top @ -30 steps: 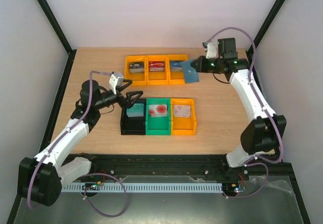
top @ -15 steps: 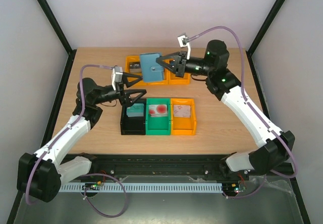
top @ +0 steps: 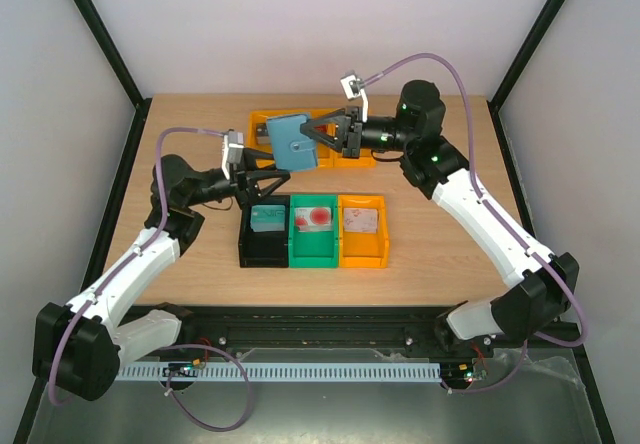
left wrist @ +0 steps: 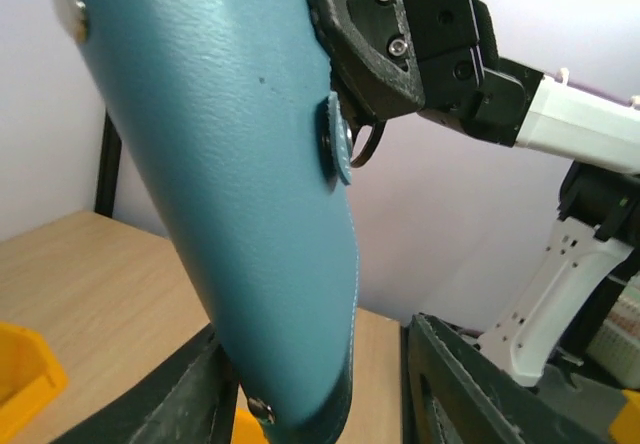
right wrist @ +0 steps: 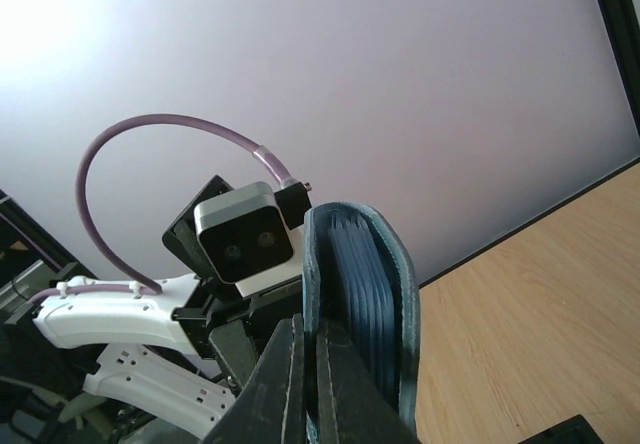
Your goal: Take the credit cards out of the card holder
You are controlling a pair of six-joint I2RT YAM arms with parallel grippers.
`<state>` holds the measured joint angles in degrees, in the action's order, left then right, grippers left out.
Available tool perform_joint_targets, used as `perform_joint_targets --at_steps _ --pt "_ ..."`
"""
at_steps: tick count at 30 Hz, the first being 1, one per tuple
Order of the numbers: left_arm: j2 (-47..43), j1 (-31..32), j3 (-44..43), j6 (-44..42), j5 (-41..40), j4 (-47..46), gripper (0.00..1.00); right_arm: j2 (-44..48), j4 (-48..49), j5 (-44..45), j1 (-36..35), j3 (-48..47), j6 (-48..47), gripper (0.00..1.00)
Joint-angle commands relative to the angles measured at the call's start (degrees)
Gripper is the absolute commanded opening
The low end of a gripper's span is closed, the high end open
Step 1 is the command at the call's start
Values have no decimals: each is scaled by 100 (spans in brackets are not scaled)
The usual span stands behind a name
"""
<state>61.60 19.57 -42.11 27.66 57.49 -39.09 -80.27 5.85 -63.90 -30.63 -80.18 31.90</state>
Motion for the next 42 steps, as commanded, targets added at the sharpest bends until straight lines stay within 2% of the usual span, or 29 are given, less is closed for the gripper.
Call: perform_joint_targets --at_steps 1,3,5,9,12,14,16,18,22,30,42 --pt "13 -8 -192 -36 7 -363 44 20 232 -222 -88 -226 -76 2" --pt "31 45 -217 -90 1 -330 40 -3 237 -224 -121 -225 -86 2" --pt "34 135 -223 -117 2 -298 33 -35 251 -206 -140 -220 -104 2" --pt "18 255 -207 -203 -26 -261 3 -76 182 -131 -154 -234 -197 2" --pt "-35 249 -172 -264 -384 -36 2 -32 -496 594 -153 -334 -710 2" --pt "-110 262 -143 -348 -1045 328 2 20 -1124 1794 -147 -419 -1008 15" --pt "-208 308 -137 -498 -2214 821 2 20 -1673 2945 -153 -523 -1142 28" --pt "-280 375 -132 -825 -2995 1249 2 -4 -2009 3714 -154 -642 -1246 37" --pt "-313 546 -148 -1442 -3613 1670 2 27 -2127 4282 -525 -682 -1607 43" --pt "-313 626 -124 -1236 -3571 1531 2 -304 -1918 5572 -1693 -828 -1963 43" --pt "-311 627 -104 -1271 -3542 1448 2 -874 -2226 6408 -1950 -1141 -1868 30"
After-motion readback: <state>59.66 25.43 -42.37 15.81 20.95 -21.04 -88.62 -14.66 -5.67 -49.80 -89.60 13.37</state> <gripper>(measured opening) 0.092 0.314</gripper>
